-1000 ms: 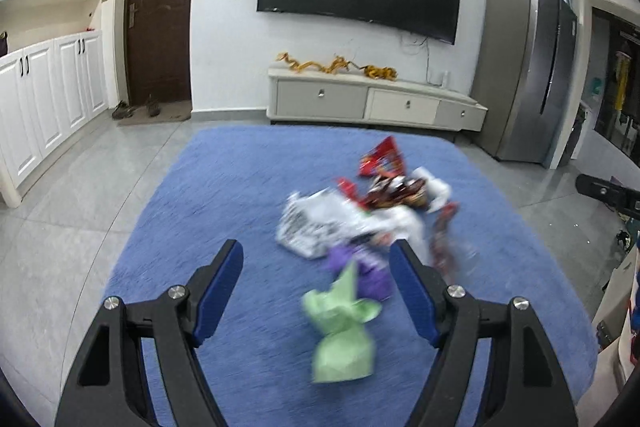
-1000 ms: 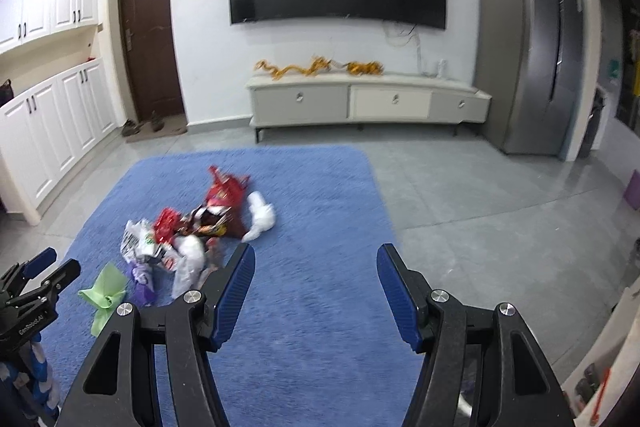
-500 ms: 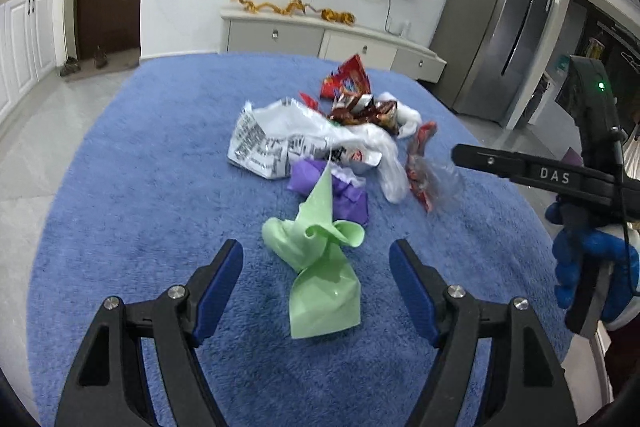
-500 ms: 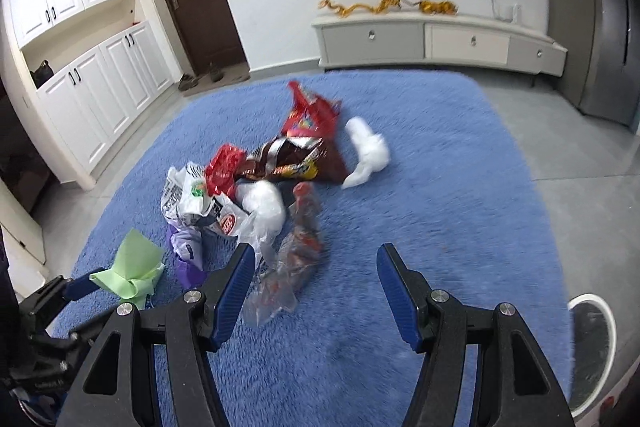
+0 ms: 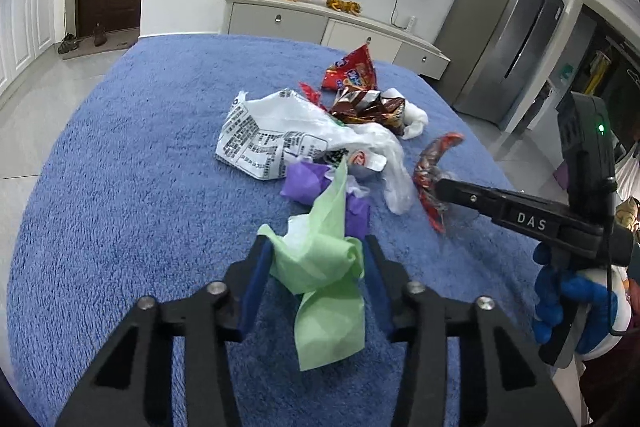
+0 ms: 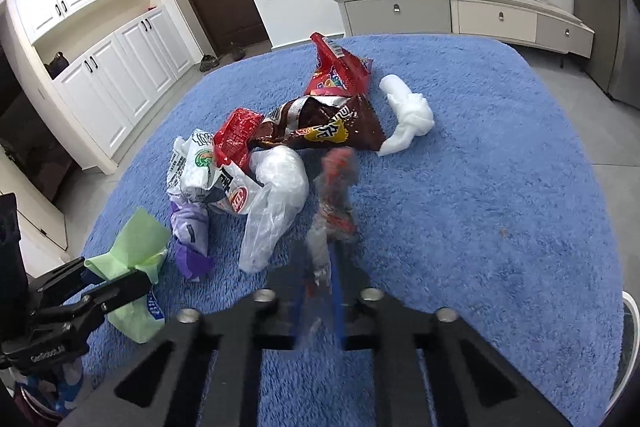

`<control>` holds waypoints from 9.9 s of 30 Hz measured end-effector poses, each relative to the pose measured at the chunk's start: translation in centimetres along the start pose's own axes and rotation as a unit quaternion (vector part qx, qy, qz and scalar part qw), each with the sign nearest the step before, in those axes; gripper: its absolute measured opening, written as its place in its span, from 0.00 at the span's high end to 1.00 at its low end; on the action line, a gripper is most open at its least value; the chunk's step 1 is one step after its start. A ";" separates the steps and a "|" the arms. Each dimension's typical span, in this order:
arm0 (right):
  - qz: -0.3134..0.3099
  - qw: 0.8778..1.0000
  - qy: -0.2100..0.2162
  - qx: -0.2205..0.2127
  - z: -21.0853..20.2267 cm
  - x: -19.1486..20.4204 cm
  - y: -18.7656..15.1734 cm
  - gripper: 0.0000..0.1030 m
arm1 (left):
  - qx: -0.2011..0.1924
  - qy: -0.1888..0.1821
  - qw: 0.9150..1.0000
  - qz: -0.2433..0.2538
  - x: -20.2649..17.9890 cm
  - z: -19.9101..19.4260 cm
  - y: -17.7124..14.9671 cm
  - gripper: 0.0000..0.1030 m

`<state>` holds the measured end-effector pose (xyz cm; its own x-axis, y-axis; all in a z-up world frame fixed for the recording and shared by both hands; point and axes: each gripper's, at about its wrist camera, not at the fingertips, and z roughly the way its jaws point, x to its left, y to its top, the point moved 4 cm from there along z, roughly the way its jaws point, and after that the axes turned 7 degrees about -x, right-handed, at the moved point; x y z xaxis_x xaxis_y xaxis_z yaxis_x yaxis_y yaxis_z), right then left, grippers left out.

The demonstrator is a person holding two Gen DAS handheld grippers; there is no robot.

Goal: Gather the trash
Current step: 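Grasp the green paper with the left tool while the right tool grasps the clear red-topped wrapper, then carry both items over the trash bin and open both tools, then return both tools from the bin to the wrapper pile, then grasp the purple bag with the left tool while the right tool grasps the clear plastic bag, then carry both bags over the trash bin and open both tools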

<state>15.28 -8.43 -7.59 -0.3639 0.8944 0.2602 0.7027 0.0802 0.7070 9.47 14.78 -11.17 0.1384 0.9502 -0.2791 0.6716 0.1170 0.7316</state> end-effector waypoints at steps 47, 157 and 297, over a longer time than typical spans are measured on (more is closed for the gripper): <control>0.217 0.952 -0.188 -0.109 -23.2 -32.4 -8.7 0.97 | 0.083 -0.199 0.957 0.195 -46.3 13.4 2.4 0.65; -0.026 0.978 -0.162 -0.130 -11.5 -3.9 3.4 0.42 | -0.149 0.122 0.981 0.027 -3.9 -4.4 3.8 0.19; 0.344 0.896 -0.276 -0.047 -21.8 -42.6 -14.2 0.55 | 0.104 -0.157 0.939 0.287 -53.5 21.7 -4.3 0.43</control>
<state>7.45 -57.21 -14.41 0.5112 0.8020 0.3089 0.5808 -0.5873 0.5637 14.95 -42.85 -12.85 0.7068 0.7041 -0.0688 0.5442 -0.4790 0.6888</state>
